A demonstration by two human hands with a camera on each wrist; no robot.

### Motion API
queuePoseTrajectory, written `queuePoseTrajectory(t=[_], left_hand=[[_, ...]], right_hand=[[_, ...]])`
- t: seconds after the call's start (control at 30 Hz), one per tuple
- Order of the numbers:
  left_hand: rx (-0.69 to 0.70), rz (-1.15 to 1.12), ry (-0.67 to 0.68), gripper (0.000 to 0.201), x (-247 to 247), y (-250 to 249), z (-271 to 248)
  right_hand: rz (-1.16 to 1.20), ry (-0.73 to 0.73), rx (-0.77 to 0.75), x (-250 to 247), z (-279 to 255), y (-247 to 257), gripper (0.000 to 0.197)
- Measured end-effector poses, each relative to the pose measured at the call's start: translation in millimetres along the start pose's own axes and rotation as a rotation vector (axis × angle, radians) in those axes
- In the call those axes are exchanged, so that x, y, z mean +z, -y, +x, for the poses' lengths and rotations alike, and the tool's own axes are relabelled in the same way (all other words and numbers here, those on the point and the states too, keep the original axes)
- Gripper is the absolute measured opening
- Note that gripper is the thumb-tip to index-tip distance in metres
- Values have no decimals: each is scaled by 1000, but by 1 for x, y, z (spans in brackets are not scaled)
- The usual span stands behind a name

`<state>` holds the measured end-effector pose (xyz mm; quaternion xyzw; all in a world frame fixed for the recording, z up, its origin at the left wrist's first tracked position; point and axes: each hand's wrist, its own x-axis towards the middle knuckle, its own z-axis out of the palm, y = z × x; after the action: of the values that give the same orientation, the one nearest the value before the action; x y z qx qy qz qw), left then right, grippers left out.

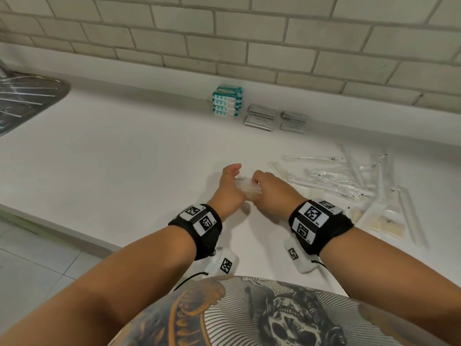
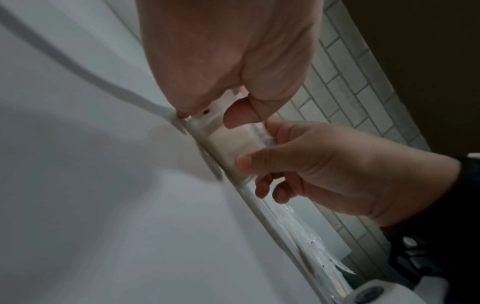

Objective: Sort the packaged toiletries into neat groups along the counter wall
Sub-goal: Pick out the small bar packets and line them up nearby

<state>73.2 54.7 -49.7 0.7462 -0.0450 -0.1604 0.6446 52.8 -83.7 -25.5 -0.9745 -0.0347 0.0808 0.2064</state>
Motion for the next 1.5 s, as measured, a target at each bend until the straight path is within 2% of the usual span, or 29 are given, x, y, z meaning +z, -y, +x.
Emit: queuePoseTrajectory(t=[0.07, 0.13, 0.3, 0.53, 0.63, 0.77, 0.83, 0.87, 0.97, 1.07, 1.1, 1.17, 1.2, 1.27, 1.37, 1.5], left_hand=[[-7, 19, 41, 81, 0, 3, 1], [-9, 33, 67, 82, 2, 4, 2], [36, 42, 51, 79, 6, 6, 6], [40, 344, 143, 58, -2, 12, 14], [54, 466, 193, 64, -8, 2, 15], [41, 700, 299, 63, -19, -18, 25], [46, 776, 341, 62, -26, -29, 35], [52, 791, 356, 63, -29, -35, 41], [61, 694, 304, 70, -38, -46, 65], [-30, 369, 120, 69, -39, -51, 91], [-113, 253, 90, 63, -38, -52, 99], [-265, 58, 114, 46, -35, -52, 117], [-288, 26, 136, 35, -33, -53, 128], [-272, 88, 123, 6, -33, -58, 149], [-292, 171, 85, 20, -35, -63, 180], [-314, 265, 96, 19, -34, -62, 213]], right_hand=[[7, 48, 21, 2, 0, -3, 35], [22, 55, 25, 5, 1, -3, 40], [-17, 11, -20, 9, 4, -2, 30], [-70, 120, -21, 9, 6, -2, 36], [-45, 146, -27, 3, 8, -2, 32], [-121, 108, -54, -10, 16, 0, 6], [-37, 103, -45, -18, 25, 3, 3], [7, 97, -31, -22, 30, 4, 8], [169, 5, 51, -31, 49, 4, 13], [490, -122, 192, -36, 72, 1, 4], [631, -158, 241, -37, 80, -1, 9], [897, -212, 348, -34, 97, -4, 19], [990, -227, 400, -33, 107, -5, 20], [1085, -227, 489, -29, 129, -9, 20], [1134, -202, 607, -28, 161, -17, 30], [1031, -121, 709, -31, 193, -25, 28]])
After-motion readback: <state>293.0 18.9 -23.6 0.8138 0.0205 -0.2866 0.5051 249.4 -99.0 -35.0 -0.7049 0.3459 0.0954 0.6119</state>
